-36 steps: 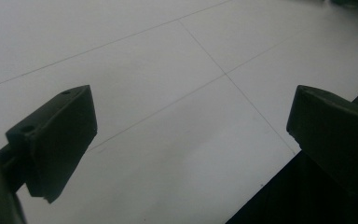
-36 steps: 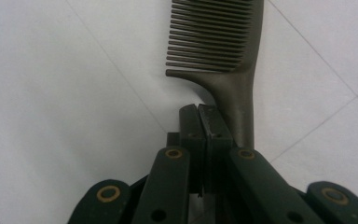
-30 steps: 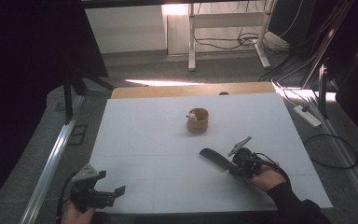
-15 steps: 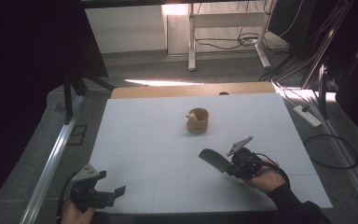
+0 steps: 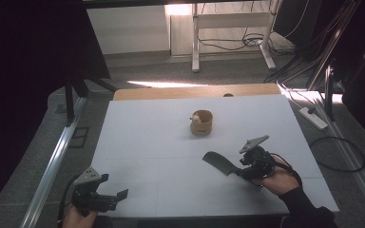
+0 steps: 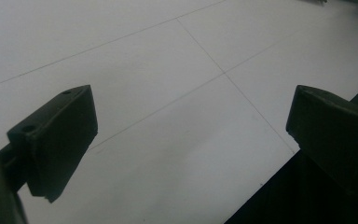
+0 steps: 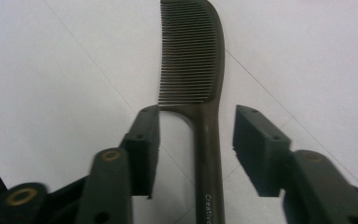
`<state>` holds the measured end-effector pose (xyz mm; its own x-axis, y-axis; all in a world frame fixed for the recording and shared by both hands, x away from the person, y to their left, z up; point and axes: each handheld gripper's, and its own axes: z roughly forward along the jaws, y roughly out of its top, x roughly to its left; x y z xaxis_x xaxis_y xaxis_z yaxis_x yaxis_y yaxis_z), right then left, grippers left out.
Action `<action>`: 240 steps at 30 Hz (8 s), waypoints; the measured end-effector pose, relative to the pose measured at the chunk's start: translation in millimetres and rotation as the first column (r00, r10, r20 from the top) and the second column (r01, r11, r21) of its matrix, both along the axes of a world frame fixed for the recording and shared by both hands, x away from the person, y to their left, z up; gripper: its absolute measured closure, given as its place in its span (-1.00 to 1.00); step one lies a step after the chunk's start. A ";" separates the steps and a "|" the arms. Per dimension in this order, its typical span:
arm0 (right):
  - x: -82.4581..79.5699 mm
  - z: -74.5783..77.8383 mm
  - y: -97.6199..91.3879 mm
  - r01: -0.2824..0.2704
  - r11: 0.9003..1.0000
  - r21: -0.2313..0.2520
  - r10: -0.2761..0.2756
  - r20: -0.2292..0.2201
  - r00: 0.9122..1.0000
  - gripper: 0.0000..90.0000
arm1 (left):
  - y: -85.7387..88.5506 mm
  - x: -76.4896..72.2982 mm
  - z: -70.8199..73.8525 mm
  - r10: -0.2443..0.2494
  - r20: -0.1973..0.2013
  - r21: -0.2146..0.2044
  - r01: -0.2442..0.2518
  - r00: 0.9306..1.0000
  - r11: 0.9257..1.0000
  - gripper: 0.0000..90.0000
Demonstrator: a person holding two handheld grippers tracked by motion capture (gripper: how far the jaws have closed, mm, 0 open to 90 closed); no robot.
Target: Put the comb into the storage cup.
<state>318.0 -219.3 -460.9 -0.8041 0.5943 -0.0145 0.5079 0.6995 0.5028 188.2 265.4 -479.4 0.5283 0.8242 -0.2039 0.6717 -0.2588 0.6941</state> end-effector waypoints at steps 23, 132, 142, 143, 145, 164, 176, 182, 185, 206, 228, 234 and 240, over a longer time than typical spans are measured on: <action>7.4 -5.4 -18.1 0.073 0.997 0.014 -0.073 0.043 0.996 -1.00 | -0.4 0.2 -0.1 -0.001 -0.001 -0.001 0.001 1.000 1.000 -0.94; -0.4 -17.6 -14.4 -0.054 0.998 -0.019 0.053 -0.021 0.998 0.61 | -3.6 4.9 9.3 -0.064 0.090 -0.041 0.068 0.994 0.997 -0.98; -9.5 -10.3 -17.9 -0.076 0.997 0.011 0.075 0.028 0.997 0.61 | -12.9 15.5 12.7 -0.100 0.108 -0.077 0.109 0.989 0.991 -1.00; -10.5 -9.6 -18.3 -0.076 0.997 0.015 0.075 0.036 0.997 0.61 | -14.0 16.8 13.2 -0.099 0.106 -0.084 0.108 0.989 0.991 -1.00; -12.7 -8.0 -19.7 -0.076 0.997 0.021 0.075 0.046 0.996 0.61 | -16.7 19.4 14.3 -0.098 0.109 -0.085 0.107 0.989 0.991 -1.00; -29.7 2.9 -35.1 -0.090 0.994 0.063 0.082 0.124 0.989 0.61 | -46.7 51.4 31.0 -0.165 0.120 -0.106 0.178 0.979 0.978 -1.00; -34.7 7.2 -38.9 -0.097 0.992 0.083 0.082 0.165 0.983 0.61 | -64.2 78.7 37.3 -0.216 0.112 -0.118 0.229 0.970 0.966 -1.00; -36.9 9.0 -38.4 -0.115 0.989 0.090 0.097 0.187 0.978 0.61 | -73.7 88.8 42.6 -0.239 0.110 -0.128 0.252 0.965 0.959 -1.00; -37.9 9.8 -37.2 -0.125 0.988 0.091 0.105 0.198 0.975 0.61 | -78.7 93.8 44.6 -0.253 0.115 -0.123 0.266 0.961 0.956 -1.00; -43.2 14.8 -27.3 -0.190 0.974 0.122 0.155 0.253 0.955 0.61 | -105.4 124.4 48.9 -0.330 0.076 -0.178 0.338 0.941 0.924 -1.00; -46.6 19.1 -16.6 -0.260 0.954 0.153 0.206 0.299 0.932 0.61 | -141.8 147.4 56.5 -0.420 0.051 -0.250 0.419 0.906 0.873 -1.00; -47.1 19.4 -13.6 -0.273 0.950 0.154 0.217 0.309 0.926 0.61 | -150.4 151.3 57.1 -0.437 0.045 -0.264 0.432 0.898 0.862 -1.00; -47.6 19.9 -10.6 -0.290 0.945 0.154 0.230 0.321 0.919 0.61 | -159.5 151.8 56.6 -0.458 0.048 -0.278 0.452 0.888 0.848 -1.00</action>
<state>270.4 -230.0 -441.0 -0.9072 0.3800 -0.1805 0.1291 0.6597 0.7404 340.0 106.0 -422.8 0.8240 0.4020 -0.3993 0.5394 -0.3407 0.7701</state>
